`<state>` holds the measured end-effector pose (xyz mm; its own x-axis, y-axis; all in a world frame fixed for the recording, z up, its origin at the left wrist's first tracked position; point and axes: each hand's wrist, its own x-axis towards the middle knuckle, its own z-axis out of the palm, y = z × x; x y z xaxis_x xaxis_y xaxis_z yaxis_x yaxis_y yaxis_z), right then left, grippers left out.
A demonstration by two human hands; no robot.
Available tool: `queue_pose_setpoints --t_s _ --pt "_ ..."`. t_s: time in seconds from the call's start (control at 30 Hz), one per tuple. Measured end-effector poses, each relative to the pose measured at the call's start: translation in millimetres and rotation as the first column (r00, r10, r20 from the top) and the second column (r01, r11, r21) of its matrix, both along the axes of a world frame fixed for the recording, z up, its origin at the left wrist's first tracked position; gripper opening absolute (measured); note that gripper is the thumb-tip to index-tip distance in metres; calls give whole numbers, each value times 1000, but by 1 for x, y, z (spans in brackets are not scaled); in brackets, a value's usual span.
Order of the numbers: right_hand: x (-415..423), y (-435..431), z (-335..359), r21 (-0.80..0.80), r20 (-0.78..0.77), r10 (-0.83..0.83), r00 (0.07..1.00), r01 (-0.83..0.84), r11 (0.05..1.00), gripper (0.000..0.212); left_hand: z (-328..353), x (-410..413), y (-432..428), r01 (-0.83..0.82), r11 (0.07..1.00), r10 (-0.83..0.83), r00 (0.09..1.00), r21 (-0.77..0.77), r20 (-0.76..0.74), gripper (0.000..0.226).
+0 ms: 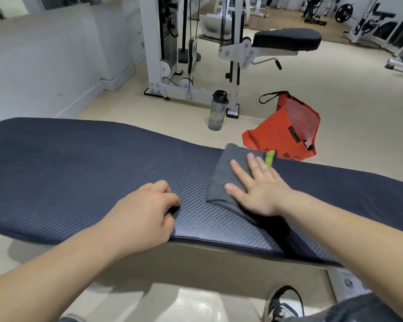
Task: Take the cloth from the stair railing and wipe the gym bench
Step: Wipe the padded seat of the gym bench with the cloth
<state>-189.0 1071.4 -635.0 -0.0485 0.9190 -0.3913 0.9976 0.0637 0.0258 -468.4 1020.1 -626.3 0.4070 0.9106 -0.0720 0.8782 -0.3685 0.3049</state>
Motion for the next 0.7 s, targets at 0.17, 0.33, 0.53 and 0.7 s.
queue_pose_setpoints --t_s 0.17,0.33,0.53,0.7 --pt "-1 -8 -3 -8 43 -123 991 123 992 83 2 -8 -5 -28 999 28 999 -22 24 28" --pt "-43 -59 -5 -34 11 142 990 -141 989 83 3 -6 -4 -33 999 33 999 -34 18 28" --pt "-13 -21 -3 30 19 119 993 -120 992 79 4 5 1 -12 999 13 1000 -38 26 27" --pt "1 6 -6 3 39 -141 989 141 990 83 7 -5 4 -49 998 50 998 -32 37 27"
